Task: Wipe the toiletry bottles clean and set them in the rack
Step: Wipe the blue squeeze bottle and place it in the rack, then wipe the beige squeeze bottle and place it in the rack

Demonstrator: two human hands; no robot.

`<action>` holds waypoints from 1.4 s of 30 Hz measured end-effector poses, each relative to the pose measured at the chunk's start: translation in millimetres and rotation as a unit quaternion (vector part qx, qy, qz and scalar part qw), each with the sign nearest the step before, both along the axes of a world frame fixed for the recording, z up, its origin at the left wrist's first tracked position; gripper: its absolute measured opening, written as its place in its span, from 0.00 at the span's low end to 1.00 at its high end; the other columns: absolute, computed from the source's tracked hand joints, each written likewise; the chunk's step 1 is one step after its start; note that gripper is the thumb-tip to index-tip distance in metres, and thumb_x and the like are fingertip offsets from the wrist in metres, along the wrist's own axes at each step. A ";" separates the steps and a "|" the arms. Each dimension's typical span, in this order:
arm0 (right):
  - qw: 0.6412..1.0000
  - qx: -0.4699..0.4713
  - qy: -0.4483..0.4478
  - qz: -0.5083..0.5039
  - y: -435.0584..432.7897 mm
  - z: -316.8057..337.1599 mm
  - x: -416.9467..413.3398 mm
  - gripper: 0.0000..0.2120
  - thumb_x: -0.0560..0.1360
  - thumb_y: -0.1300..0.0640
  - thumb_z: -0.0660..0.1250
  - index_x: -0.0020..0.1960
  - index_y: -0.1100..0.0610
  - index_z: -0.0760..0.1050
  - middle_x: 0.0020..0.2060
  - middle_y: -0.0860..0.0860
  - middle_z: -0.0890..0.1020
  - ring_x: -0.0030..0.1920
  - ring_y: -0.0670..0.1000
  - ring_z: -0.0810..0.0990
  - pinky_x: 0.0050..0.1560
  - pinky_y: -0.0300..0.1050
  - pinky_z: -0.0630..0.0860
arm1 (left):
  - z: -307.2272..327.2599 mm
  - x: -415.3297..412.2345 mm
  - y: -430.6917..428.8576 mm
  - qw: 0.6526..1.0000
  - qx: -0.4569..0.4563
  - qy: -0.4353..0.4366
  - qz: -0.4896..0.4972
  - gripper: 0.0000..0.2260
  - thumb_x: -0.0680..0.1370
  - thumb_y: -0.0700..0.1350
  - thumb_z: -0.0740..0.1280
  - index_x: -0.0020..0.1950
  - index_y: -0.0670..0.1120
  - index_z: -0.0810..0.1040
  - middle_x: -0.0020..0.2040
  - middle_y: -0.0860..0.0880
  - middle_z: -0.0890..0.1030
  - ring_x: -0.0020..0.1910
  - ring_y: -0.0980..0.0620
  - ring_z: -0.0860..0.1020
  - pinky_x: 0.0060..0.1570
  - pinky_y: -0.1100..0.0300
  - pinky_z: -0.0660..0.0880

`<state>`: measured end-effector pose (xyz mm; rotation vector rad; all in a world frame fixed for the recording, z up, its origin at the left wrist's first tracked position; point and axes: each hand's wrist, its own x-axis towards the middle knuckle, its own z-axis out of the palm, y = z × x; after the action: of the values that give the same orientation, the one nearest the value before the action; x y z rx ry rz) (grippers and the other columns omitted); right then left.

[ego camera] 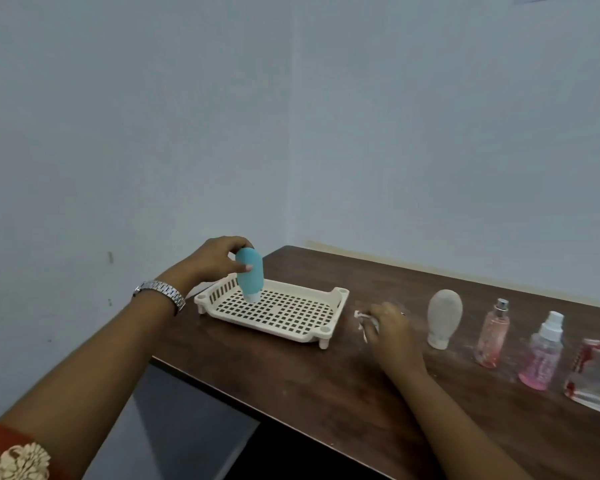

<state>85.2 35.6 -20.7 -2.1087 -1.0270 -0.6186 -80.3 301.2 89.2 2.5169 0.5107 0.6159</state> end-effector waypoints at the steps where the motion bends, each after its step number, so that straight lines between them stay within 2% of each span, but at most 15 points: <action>1: 1.000 0.010 0.016 -0.010 8.3 -1.0 -3.6 0.04 0.74 0.60 0.66 0.45 0.57 0.80 0.40 0.52 0.79 0.41 0.52 0.77 0.40 0.46 0.71 | -1.7 -3.3 8.4 0.999 0.024 0.018 0.014 0.10 0.75 0.41 0.71 0.55 0.49 0.77 0.52 0.52 0.77 0.49 0.53 0.74 0.47 0.60 0.68; 5: 0.999 0.020 0.039 -0.027 23.9 -9.2 -11.8 0.05 0.75 0.60 0.66 0.47 0.58 0.80 0.43 0.54 0.80 0.43 0.55 0.77 0.41 0.47 0.72 | -12.8 -9.0 34.1 0.994 0.077 0.058 0.046 0.13 0.74 0.42 0.72 0.57 0.47 0.78 0.57 0.49 0.79 0.53 0.53 0.73 0.53 0.60 0.69; 10: 0.998 0.035 0.040 -0.034 20.2 -11.7 -8.3 0.04 0.73 0.62 0.68 0.46 0.59 0.81 0.41 0.53 0.80 0.41 0.53 0.77 0.39 0.42 0.67 | -20.7 -6.8 43.6 0.989 0.106 0.095 0.048 0.14 0.74 0.41 0.72 0.60 0.46 0.77 0.60 0.47 0.78 0.56 0.51 0.73 0.57 0.58 0.70; 13: 0.999 0.011 0.025 -0.018 20.9 -11.7 -12.2 0.04 0.72 0.62 0.68 0.45 0.57 0.81 0.40 0.53 0.80 0.41 0.54 0.78 0.39 0.44 0.69 | -20.9 -2.8 49.4 0.981 0.126 0.138 0.046 0.15 0.75 0.41 0.71 0.62 0.46 0.76 0.62 0.46 0.77 0.58 0.50 0.73 0.57 0.58 0.69; 16: 1.000 -0.014 -0.006 -0.012 20.8 -11.6 -16.0 0.04 0.72 0.62 0.69 0.44 0.57 0.81 0.38 0.53 0.79 0.39 0.55 0.78 0.38 0.43 0.67 | -20.1 -1.2 54.0 0.977 0.136 0.154 0.051 0.16 0.75 0.41 0.70 0.62 0.46 0.76 0.63 0.46 0.76 0.60 0.48 0.73 0.57 0.59 0.68; 20: 1.000 0.000 0.009 -0.016 19.3 -10.9 -15.4 0.05 0.73 0.62 0.68 0.46 0.56 0.81 0.41 0.52 0.80 0.41 0.54 0.78 0.40 0.44 0.69 | -19.8 -3.2 59.1 0.975 0.140 0.162 0.054 0.16 0.76 0.40 0.70 0.63 0.45 0.75 0.63 0.45 0.76 0.61 0.48 0.72 0.57 0.59 0.67; 26: 0.999 -0.002 0.030 -0.016 18.3 -10.4 -15.8 0.06 0.73 0.61 0.67 0.48 0.55 0.81 0.44 0.51 0.80 0.43 0.53 0.78 0.42 0.46 0.73 | -21.7 -2.6 57.5 0.974 0.152 0.158 0.055 0.16 0.76 0.40 0.70 0.63 0.45 0.75 0.63 0.45 0.76 0.56 0.49 0.72 0.55 0.59 0.68; 28: 0.999 0.003 0.037 -0.017 17.4 -11.2 -15.3 0.06 0.74 0.60 0.67 0.48 0.55 0.81 0.44 0.51 0.81 0.43 0.52 0.78 0.42 0.46 0.73 | -21.9 -2.6 55.4 0.973 0.158 0.159 0.057 0.17 0.75 0.40 0.71 0.62 0.46 0.75 0.63 0.46 0.76 0.52 0.52 0.71 0.54 0.59 0.68; 33: 0.999 0.012 0.042 -0.012 16.0 -10.9 -16.1 0.07 0.73 0.62 0.67 0.49 0.55 0.81 0.45 0.51 0.81 0.44 0.51 0.77 0.42 0.44 0.72 | -19.4 -3.6 50.5 0.973 0.158 0.156 0.068 0.20 0.72 0.41 0.74 0.62 0.47 0.75 0.62 0.47 0.76 0.51 0.53 0.70 0.53 0.57 0.70; 35: 0.999 0.019 0.048 -0.007 15.8 -10.7 -15.6 0.07 0.73 0.62 0.67 0.48 0.55 0.81 0.45 0.51 0.81 0.43 0.50 0.76 0.41 0.42 0.71 | -19.5 -5.1 49.3 0.971 0.167 0.152 0.074 0.22 0.71 0.41 0.75 0.63 0.48 0.74 0.62 0.47 0.76 0.52 0.52 0.70 0.53 0.57 0.70; 38: 0.997 0.040 0.060 -0.001 15.2 -10.5 -14.0 0.05 0.74 0.61 0.67 0.46 0.56 0.81 0.44 0.51 0.80 0.41 0.47 0.74 0.38 0.39 0.67 | -20.2 -6.3 48.4 0.964 0.192 0.165 0.082 0.26 0.70 0.43 0.76 0.66 0.50 0.71 0.65 0.48 0.74 0.61 0.49 0.71 0.59 0.55 0.70; 42: 0.996 0.059 0.063 0.000 11.6 -9.6 -13.9 0.05 0.74 0.61 0.67 0.48 0.57 0.81 0.44 0.52 0.80 0.41 0.47 0.74 0.39 0.39 0.67 | -15.3 -7.7 36.7 0.950 0.245 0.165 0.098 0.30 0.70 0.47 0.76 0.68 0.53 0.69 0.70 0.50 0.67 0.67 0.48 0.66 0.62 0.50 0.71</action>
<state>71.3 47.1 -30.3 -2.0181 -0.8991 -0.5256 -88.1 337.9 73.9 3.0946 0.8212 0.4278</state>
